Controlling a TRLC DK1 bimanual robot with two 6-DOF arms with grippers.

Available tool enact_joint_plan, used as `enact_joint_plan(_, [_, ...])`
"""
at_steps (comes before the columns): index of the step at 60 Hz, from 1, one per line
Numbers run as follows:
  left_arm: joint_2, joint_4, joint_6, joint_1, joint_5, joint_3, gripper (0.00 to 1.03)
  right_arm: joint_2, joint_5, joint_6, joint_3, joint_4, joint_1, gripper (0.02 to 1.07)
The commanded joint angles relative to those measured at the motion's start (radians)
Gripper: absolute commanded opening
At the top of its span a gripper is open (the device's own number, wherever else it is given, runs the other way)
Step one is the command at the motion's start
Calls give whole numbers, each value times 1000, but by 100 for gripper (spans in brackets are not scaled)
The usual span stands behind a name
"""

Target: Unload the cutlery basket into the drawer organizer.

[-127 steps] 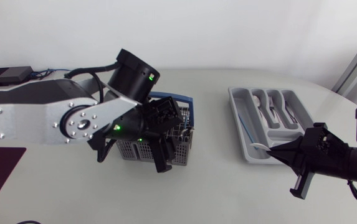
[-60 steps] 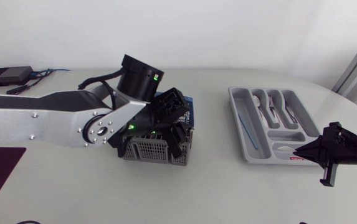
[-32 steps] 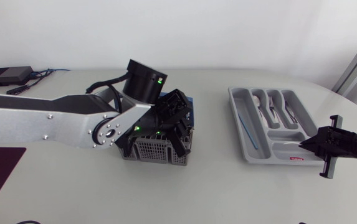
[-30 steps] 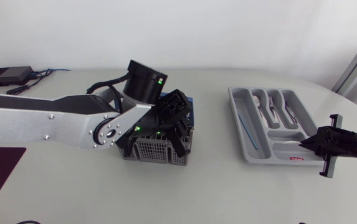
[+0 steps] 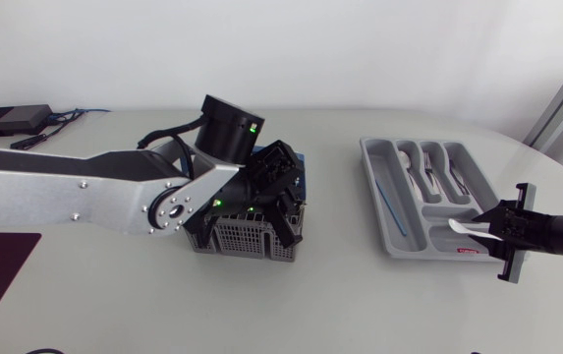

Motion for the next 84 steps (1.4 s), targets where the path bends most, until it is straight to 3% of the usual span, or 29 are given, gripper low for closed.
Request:
enact_joint_plan(1, [-17, -8, -14, 4, 5, 23, 20, -30, 5, -28, -34, 9, 6, 81])
enact_joint_plan(27, [-147, -97, -13, 8, 17, 48, 20, -263, -5, 63, -149, -12, 61, 92])
enact_joint_plan(35, [-193, -135, -14, 8, 17, 60, 20, -383, -18, 150, -166, -93, 119, 97])
enact_joint_plan(60, [-322, -267, -13, 0, 17, 143, 20, -648, -23, 593, -146, -242, 443, 100])
enact_joint_plan(84, [-370, -416, -56, -44, 29, 253, 20, -672, -71, 992, 2, -310, 720, 99])
